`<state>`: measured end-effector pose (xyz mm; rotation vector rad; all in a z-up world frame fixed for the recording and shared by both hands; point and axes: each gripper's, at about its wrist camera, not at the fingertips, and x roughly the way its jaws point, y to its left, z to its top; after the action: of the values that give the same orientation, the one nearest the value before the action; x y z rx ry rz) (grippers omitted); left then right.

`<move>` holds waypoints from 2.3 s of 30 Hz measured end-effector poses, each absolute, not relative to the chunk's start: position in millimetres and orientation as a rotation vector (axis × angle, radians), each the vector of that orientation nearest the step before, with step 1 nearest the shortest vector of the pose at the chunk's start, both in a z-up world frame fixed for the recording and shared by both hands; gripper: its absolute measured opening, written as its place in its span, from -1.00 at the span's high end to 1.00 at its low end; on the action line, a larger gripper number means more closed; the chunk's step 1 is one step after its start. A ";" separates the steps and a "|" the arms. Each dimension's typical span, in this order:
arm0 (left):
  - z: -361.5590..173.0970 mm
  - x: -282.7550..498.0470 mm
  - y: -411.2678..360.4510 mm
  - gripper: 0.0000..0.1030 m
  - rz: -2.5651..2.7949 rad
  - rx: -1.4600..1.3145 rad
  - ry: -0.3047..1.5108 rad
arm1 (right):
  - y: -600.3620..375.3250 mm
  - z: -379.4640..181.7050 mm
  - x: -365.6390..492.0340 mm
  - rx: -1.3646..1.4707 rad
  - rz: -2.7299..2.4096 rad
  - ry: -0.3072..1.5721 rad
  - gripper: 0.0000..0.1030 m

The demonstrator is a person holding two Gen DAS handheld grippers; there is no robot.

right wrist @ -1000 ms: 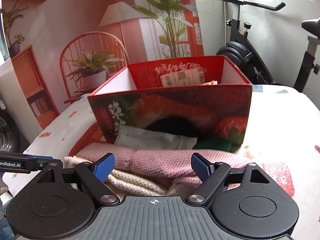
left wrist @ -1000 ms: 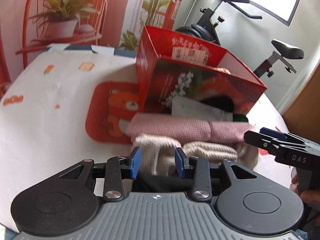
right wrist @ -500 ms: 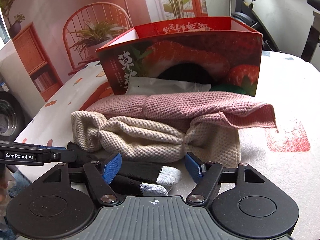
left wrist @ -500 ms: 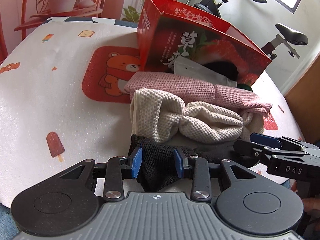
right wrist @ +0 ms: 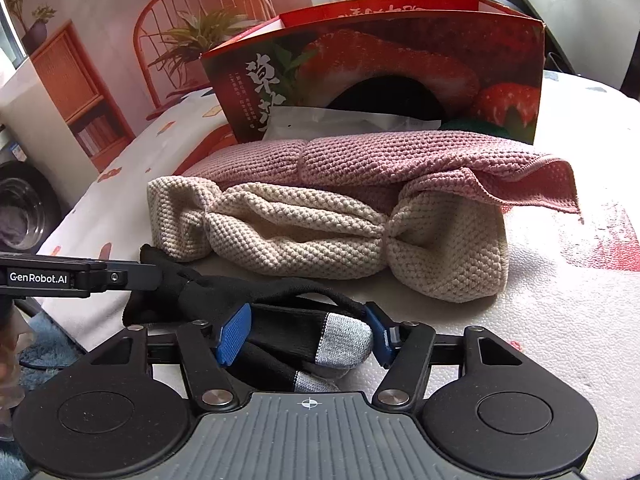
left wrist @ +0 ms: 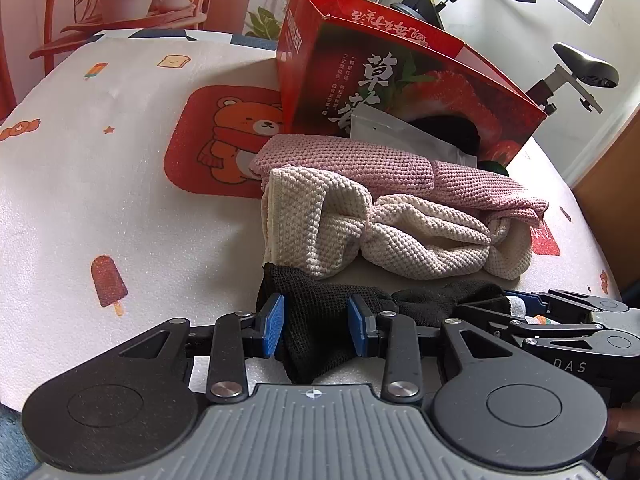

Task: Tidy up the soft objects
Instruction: 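Grasp the black glove with the left tool while the right tool pinches its grey fingertip, then lift the black glove with both tools toward the red box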

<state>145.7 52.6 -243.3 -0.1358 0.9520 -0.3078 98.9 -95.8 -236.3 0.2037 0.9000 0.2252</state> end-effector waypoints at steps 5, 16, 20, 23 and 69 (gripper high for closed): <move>-243.5 145.1 51.5 0.28 -0.307 -0.130 0.949 | -94.3 -236.3 98.2 0.190 0.256 0.900 0.18; -246.3 143.2 48.6 0.29 -0.368 -0.168 0.959 | -101.0 -233.9 96.0 0.201 0.216 0.860 0.70; -246.6 141.4 41.9 0.29 -0.393 -0.148 0.956 | -106.7 -234.5 95.8 0.215 0.191 0.850 0.72; -246.1 141.2 42.5 0.28 -0.388 -0.150 0.954 | -109.7 -234.9 95.9 0.226 0.181 0.847 0.72; -253.6 140.9 39.9 0.77 -0.339 -0.116 0.961 | -111.7 -234.1 86.2 0.258 0.247 0.887 0.76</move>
<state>140.9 39.9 -253.6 -0.1160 0.9613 -0.3389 86.2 -111.7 -234.1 0.2577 0.8866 0.2467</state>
